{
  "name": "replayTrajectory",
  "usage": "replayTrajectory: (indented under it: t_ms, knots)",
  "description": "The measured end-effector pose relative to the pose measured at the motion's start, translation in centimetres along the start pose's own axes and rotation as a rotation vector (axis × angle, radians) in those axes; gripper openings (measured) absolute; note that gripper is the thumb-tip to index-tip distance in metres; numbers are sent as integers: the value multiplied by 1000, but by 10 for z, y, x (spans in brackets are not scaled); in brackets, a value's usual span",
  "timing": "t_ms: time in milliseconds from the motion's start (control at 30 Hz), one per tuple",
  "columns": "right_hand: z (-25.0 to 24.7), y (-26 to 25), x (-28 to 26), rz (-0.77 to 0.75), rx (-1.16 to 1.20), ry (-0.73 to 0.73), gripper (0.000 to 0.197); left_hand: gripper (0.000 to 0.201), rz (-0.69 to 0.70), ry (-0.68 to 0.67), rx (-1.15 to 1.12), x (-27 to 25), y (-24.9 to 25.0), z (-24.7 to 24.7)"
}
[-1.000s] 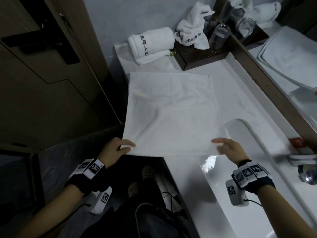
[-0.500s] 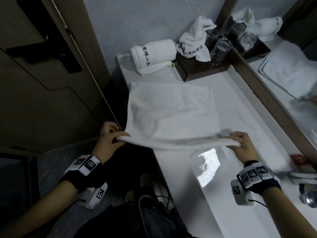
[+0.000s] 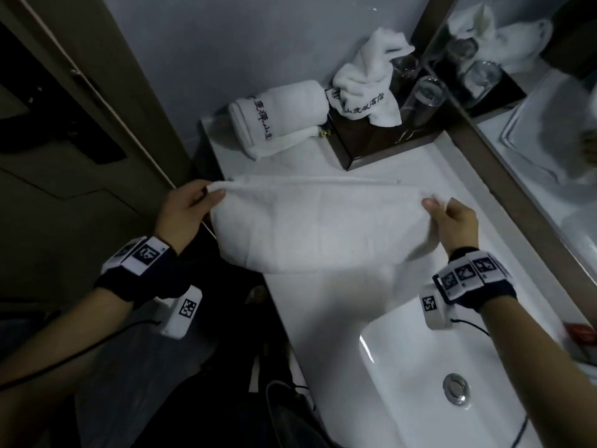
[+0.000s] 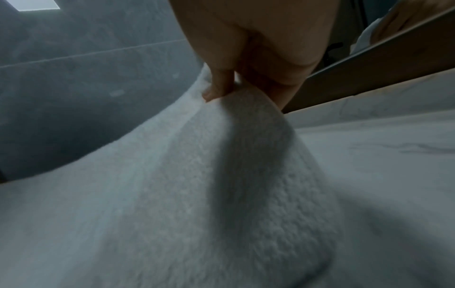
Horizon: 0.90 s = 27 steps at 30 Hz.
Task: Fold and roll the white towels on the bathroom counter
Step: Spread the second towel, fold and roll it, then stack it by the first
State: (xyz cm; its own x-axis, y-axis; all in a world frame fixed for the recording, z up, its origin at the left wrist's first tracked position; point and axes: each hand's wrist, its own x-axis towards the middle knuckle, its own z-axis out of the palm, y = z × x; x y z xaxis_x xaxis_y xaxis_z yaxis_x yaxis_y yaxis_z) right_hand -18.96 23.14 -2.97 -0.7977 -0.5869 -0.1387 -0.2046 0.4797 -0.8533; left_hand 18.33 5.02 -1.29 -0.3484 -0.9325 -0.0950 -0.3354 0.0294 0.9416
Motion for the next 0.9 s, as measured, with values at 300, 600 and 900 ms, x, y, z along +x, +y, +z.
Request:
replayTrajectory:
  t_ms: [300, 600, 900]
  knots:
    - [45, -7, 63, 132, -446, -75, 24, 25, -123, -45, 294, 98, -22, 24]
    - [62, 2, 73, 335, -448, 23, 36, 29, -202, -132, 543, 110, -47, 30]
    - [57, -5, 49, 452, -579, -236, 72, 47, 93, -209, 810, 84, -22, 72]
